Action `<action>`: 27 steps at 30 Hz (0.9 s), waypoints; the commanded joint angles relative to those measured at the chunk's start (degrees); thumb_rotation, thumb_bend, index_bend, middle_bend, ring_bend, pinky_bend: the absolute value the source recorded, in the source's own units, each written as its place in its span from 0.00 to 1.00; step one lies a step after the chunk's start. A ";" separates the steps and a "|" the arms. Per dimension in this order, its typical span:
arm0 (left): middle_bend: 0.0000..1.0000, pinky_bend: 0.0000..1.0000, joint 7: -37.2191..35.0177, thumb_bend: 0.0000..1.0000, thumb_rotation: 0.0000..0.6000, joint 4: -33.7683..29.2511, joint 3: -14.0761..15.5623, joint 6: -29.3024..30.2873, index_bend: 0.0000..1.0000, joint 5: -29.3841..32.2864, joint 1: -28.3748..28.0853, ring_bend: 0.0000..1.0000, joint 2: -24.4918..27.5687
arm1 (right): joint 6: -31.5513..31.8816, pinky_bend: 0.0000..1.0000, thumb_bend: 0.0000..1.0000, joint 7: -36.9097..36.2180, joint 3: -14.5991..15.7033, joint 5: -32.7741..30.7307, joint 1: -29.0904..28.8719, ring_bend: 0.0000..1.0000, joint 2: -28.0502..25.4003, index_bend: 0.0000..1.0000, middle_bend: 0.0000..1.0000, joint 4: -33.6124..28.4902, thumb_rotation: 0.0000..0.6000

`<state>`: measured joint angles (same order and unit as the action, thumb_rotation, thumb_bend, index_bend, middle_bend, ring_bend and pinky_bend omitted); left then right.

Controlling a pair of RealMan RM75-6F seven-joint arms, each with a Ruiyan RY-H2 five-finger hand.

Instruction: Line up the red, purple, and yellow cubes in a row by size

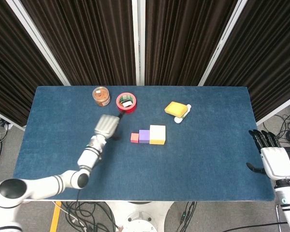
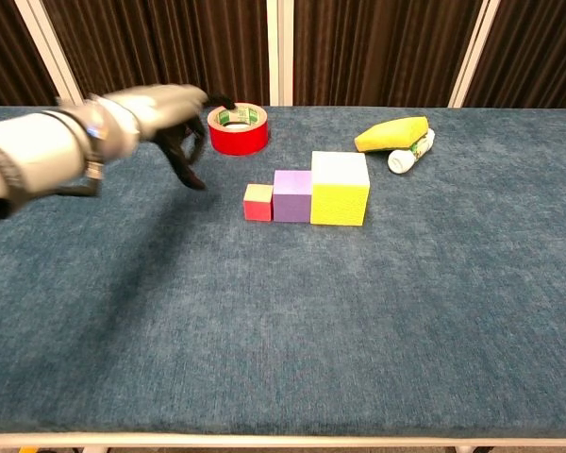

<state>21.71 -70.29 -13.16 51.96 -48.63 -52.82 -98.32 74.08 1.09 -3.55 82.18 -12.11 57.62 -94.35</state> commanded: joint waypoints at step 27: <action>0.29 0.31 -11.60 0.11 1.00 -20.23 16.08 38.68 0.21 -25.95 40.13 0.25 26.44 | 11.48 0.00 0.21 -4.49 1.93 7.04 5.53 0.00 7.70 0.00 0.00 10.06 1.00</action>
<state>9.51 -89.91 2.77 90.19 -74.11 -13.29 -72.07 85.48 -3.64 -1.70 89.34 -6.76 65.33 -84.08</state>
